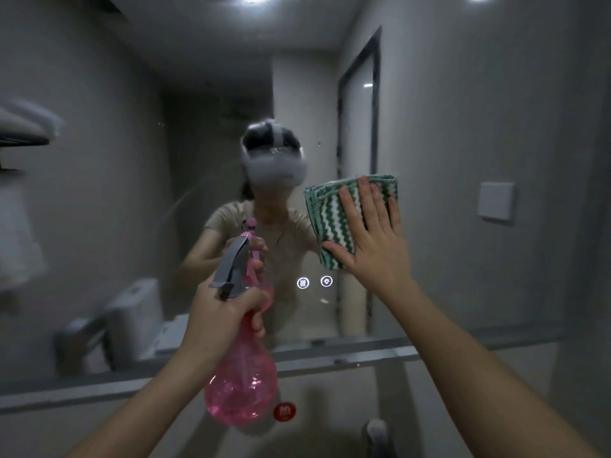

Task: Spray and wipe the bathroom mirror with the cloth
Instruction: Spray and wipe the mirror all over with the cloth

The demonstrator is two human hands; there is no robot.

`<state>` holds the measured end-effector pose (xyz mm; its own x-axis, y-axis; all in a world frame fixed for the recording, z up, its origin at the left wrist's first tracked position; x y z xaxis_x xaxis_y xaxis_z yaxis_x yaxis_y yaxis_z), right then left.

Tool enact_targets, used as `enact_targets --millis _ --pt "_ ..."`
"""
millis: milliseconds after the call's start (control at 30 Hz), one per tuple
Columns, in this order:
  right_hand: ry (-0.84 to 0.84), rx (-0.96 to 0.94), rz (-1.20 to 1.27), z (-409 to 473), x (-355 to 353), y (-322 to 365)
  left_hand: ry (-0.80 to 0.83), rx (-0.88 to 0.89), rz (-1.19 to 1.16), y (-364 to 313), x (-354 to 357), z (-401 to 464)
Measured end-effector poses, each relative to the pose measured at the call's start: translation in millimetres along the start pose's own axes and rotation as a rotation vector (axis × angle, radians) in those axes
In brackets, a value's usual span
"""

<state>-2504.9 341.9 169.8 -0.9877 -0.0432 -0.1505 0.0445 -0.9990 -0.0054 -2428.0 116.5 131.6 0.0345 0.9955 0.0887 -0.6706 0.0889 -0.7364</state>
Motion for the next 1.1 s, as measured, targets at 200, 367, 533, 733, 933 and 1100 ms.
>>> enact_targets --millis 200,367,533,733,933,1100 --pt "0.036 0.026 0.004 -7 0 -12 -0.025 -0.001 -0.013 10 12 -5" --pt "0.038 0.091 -0.013 -9 2 -2 -0.035 -0.007 0.019 10 -7 -6" --pt "0.049 0.149 -0.014 -10 -1 6 -0.056 -0.020 0.011 12 -31 -7" --pt "0.065 0.222 -0.004 -20 0 3 -0.023 -0.021 0.095 15 -42 -19" --pt "0.109 0.313 -0.014 -75 7 -5 0.017 -0.061 0.034 31 -21 -33" --pt "0.147 0.348 -0.029 -125 15 -14 0.057 -0.106 0.036 50 -1 -55"
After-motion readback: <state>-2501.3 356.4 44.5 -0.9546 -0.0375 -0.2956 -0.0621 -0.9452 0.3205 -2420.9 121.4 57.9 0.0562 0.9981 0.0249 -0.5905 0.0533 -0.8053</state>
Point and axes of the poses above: each hand's wrist, its own z-axis towards the middle knuckle, its own x-axis out of the palm, y = z × x, the point moved 4 cm from there along z, towards the middle knuckle, and after that the axes turned 14 degrees about x, right-handed, at the moved point
